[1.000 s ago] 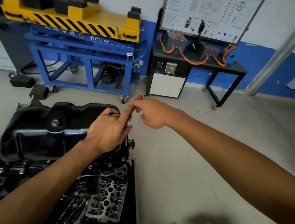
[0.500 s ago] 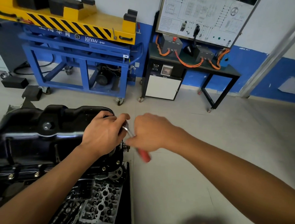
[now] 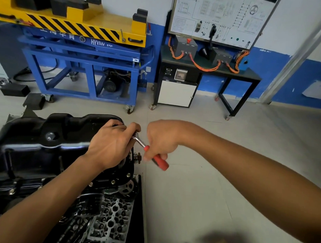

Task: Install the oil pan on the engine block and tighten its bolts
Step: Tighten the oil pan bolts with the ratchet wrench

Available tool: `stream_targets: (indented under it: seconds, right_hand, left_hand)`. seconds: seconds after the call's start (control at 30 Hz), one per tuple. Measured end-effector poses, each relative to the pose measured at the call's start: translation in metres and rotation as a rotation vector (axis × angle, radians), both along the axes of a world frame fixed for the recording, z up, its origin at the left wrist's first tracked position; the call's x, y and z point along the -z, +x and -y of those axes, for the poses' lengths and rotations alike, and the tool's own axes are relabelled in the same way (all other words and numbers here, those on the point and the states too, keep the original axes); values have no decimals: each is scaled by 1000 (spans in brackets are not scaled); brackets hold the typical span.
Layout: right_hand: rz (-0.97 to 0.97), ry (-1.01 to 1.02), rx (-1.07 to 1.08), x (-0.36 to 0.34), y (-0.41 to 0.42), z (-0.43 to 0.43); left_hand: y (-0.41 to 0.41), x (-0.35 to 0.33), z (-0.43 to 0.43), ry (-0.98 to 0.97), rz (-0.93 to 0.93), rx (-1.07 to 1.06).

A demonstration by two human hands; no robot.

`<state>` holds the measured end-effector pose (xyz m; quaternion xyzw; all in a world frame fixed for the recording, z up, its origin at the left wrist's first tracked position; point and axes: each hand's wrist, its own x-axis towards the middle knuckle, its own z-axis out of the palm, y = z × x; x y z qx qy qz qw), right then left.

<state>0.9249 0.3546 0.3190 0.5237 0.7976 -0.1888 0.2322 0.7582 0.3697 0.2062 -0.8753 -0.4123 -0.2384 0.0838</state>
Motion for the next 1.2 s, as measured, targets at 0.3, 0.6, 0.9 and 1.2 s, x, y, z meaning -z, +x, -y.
stream_targets:
  seconds: [0.3, 0.6, 0.9, 1.2]
  right_hand:
    - [-22, 584, 19, 6, 14, -34]
    - [-99, 644, 0, 15, 21, -35]
    - [-261, 281, -2, 28, 7, 8]
    - [-323, 92, 52, 22, 8, -1]
  left_hand:
    - [0, 3, -2, 7, -51, -45]
    - [0, 1, 1, 25, -42, -33]
    - [4, 0, 4, 26, -30, -90]
    - [1, 0, 1, -4, -37, -37]
